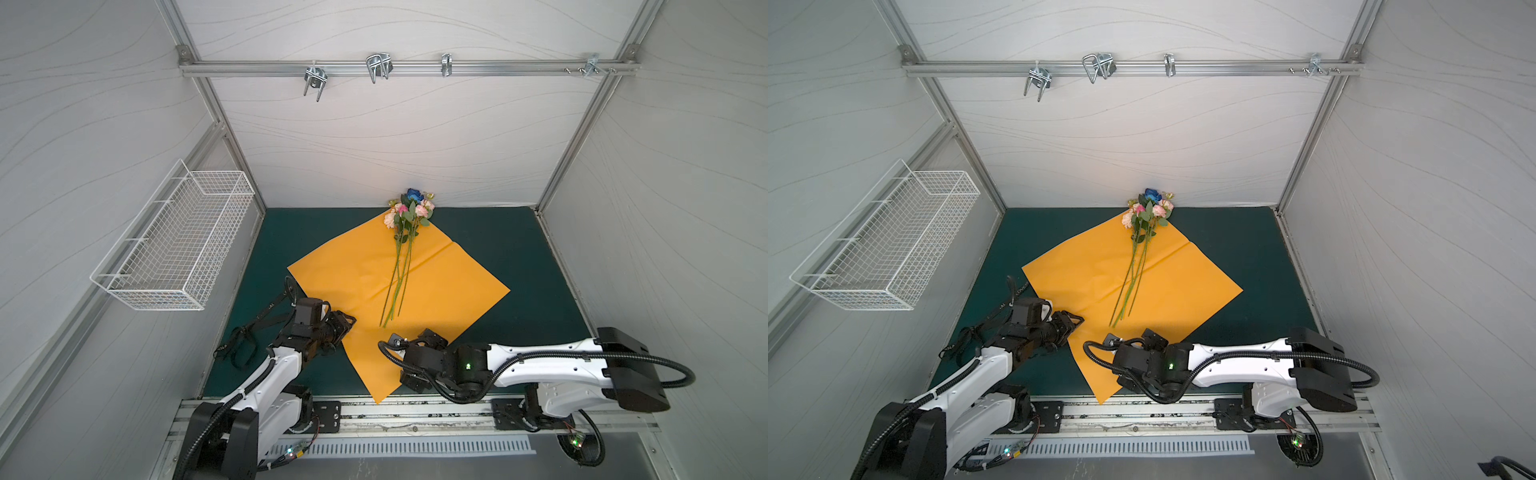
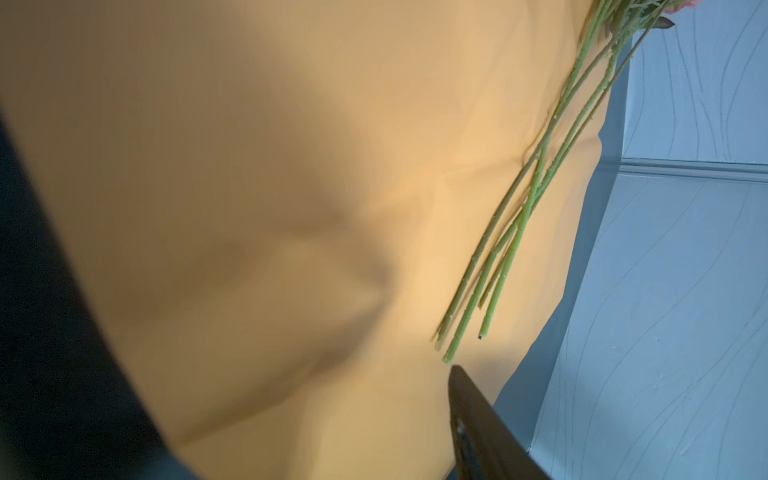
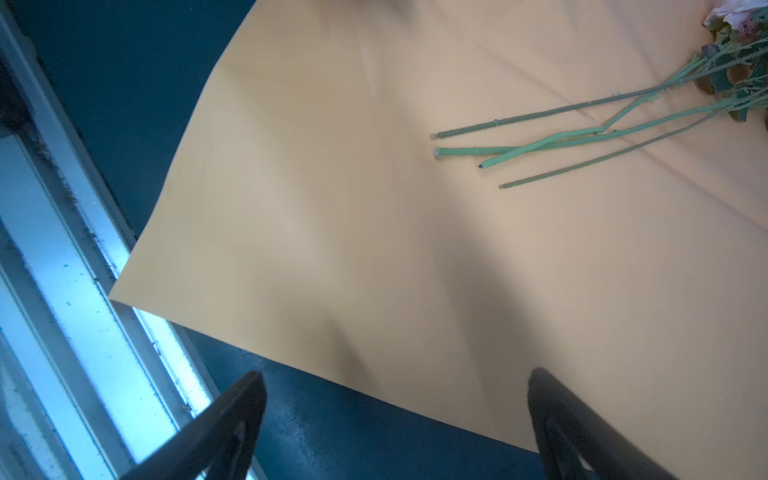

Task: Tie the bouquet of fake flowers
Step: 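Lower the right gripper onto the sheet corner nearest the robot and pinch it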

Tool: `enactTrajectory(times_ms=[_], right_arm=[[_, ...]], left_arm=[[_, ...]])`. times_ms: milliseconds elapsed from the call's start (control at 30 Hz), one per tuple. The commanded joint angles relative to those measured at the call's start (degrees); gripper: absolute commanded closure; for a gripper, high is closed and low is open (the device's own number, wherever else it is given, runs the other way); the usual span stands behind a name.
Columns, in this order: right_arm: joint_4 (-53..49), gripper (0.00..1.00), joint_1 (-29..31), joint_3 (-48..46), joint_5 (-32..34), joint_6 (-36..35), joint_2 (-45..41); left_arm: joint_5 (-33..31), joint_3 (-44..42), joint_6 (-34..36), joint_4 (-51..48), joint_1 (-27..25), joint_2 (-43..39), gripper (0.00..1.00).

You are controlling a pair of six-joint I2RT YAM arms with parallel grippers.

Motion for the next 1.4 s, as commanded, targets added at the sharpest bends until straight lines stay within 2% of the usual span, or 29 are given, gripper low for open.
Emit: enactTrajectory(times_ms=[0,67,133,300,500,800,1033,1200,1367], right_arm=[[2.8,0.01,0.3,-2.2,1.0,-1.9,-0.7],[3.9,0.01,0.4,-3.0,0.2,-2.0,-0.8],[5.0,0.01,0.5,-3.4,-0.4,-2.2,-0.4],[6.2,0.01,1.6,-4.0,-0.3,-3.8,1.4],[6.5,0.01,3.0,-4.3,2.9,-6.7,4.5],[6.2,0.01,6.0,-5.6,3.9,-6.9,2.3],[13.2,0.01,6.5,-5.1,4.9,-8.6,5.2],[17.8,0.01,6.0,-4.9,3.4,-11.2,6.4],[17.3,0.01,6.3,-5.1,1.4,-12.3,6.0]], left_arm=[[2.0,4.3,-1.7,-2.0,0.3,0.8,0.49],[2.1,5.0,-2.5,-2.5,0.3,1.7,0.58],[2.9,5.7,-3.5,-2.2,0.3,3.3,0.61],[5.5,7.7,-4.7,-2.5,0.3,7.1,0.60],[6.3,9.3,-5.0,-3.7,0.3,8.0,0.62],[7.7,11.5,-5.4,-3.6,0.3,11.5,0.64],[9.1,12.3,-6.4,-1.9,0.3,13.1,0.65],[9.0,12.5,-6.9,-1.7,0.3,13.1,0.64],[9.5,12.7,-8.5,-0.1,0.2,14.0,0.64]])
